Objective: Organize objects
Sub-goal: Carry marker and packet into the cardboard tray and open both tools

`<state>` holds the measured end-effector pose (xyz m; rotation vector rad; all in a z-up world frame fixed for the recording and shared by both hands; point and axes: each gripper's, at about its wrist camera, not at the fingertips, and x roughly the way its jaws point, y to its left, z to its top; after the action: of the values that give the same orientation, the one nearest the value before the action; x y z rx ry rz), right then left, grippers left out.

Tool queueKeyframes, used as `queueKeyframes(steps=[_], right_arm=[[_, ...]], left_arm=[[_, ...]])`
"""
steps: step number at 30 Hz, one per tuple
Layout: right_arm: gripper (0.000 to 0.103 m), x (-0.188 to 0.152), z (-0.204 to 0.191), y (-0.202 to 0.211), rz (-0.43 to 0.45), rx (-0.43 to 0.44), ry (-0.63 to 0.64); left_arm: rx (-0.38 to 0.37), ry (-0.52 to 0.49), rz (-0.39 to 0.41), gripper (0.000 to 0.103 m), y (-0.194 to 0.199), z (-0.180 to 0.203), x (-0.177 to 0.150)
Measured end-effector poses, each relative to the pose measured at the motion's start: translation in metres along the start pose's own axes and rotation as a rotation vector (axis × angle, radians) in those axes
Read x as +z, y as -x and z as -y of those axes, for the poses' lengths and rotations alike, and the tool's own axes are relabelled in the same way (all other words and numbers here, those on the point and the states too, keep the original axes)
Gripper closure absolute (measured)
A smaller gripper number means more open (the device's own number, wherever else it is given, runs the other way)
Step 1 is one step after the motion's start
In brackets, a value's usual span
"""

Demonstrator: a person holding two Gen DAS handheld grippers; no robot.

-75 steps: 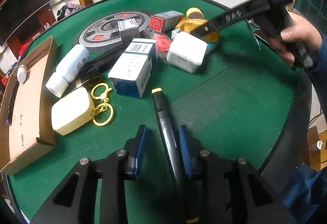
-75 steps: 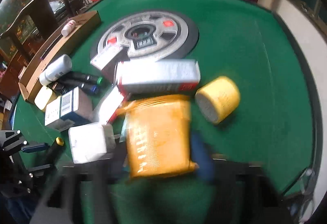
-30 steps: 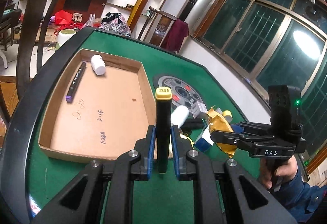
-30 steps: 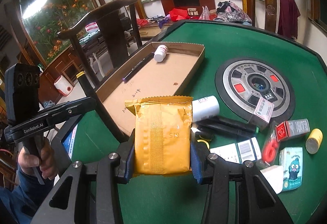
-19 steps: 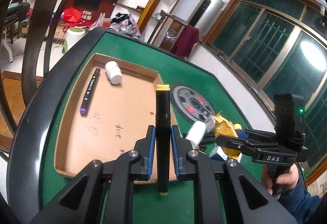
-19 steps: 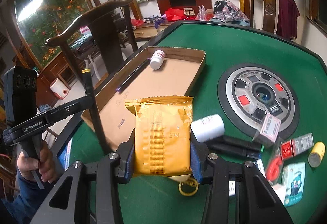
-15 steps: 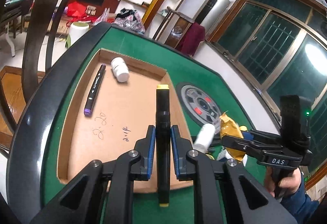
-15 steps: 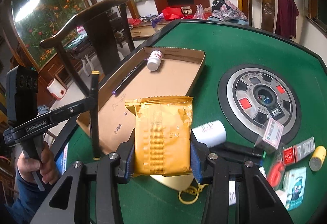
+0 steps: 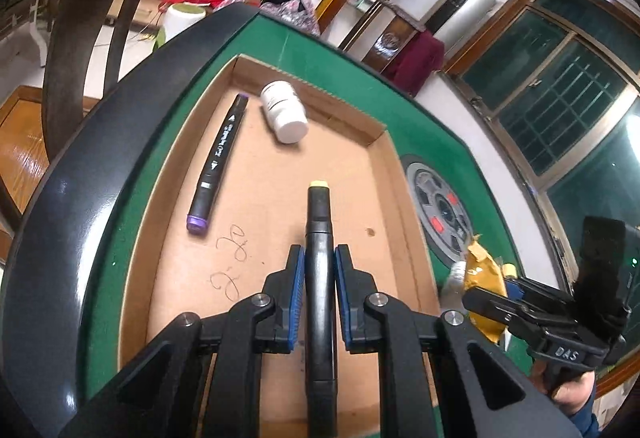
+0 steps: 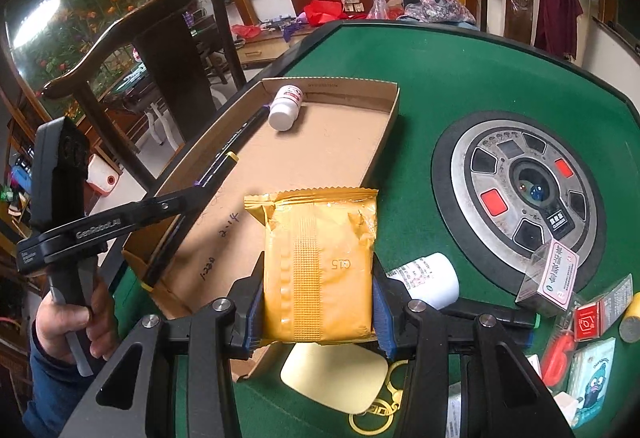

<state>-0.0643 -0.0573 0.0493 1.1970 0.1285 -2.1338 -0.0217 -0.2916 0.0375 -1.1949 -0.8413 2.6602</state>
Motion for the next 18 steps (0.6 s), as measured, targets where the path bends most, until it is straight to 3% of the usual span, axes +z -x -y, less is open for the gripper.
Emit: queueKeyframes(steps=[10, 18], right_arm=[[0.054, 0.008, 0.000, -0.014, -0.038, 0.000, -0.012], [0.054, 0.042, -0.016, -0.039, -0.087, -0.031, 0.012]], left_arm=[[0.072, 0.038, -0.088, 0.088, -0.032, -0.011, 0.013], [0.144, 0.001, -0.147, 0.088, -0.052, -0.004, 0.042]])
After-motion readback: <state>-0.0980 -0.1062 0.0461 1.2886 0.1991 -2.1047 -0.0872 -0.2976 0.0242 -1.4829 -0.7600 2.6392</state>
